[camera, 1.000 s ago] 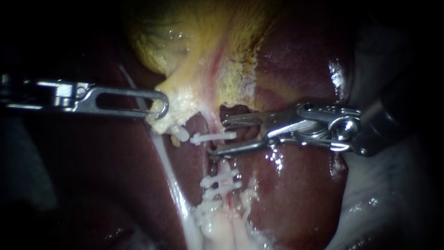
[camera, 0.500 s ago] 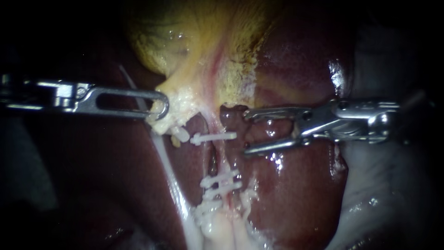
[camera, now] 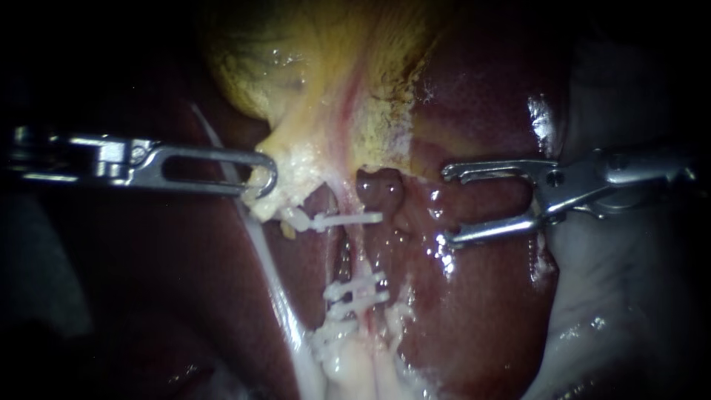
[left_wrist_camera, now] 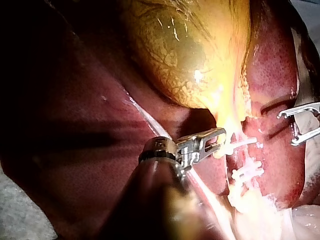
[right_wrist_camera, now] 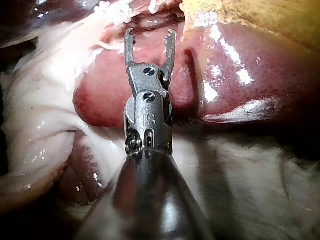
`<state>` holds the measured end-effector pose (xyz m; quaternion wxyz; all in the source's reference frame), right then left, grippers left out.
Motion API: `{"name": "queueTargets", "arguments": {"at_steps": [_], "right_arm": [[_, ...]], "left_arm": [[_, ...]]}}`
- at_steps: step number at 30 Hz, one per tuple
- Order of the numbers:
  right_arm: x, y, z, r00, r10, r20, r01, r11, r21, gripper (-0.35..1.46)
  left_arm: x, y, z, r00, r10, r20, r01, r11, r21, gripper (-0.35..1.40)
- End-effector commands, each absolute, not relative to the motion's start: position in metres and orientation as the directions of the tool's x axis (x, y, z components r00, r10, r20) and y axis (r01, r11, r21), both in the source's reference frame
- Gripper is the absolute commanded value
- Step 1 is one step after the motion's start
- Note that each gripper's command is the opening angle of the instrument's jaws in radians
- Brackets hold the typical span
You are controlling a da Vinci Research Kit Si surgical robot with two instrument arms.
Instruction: Going back third clip right tube
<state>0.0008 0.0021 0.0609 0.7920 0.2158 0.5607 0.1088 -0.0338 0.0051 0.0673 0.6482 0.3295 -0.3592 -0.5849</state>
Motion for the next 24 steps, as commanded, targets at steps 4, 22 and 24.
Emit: {"name": "queueTargets", "arguments": {"at_steps": [4,22,24], "right_arm": [[0.0009,0.0019,0.0607,0.347,0.414,-0.841,0.07,0.883,0.464,0.5],[0.0009,0.0018,0.0603,0.347,0.416,-0.84,0.07,0.882,0.465,0.5],[0.0009,0.0018,0.0603,0.347,0.416,-0.84,0.07,0.882,0.465,0.5]], "left_arm": [[-0.0349,0.0056,0.0692,0.071,-0.992,0.106,0.522,0.127,0.843,-0.35],[-0.0379,0.0052,0.0719,0.096,-0.988,0.122,0.508,0.154,0.847,-0.35],[-0.0379,0.0052,0.0719,0.096,-0.988,0.122,0.508,0.155,0.848,-0.35]]}}
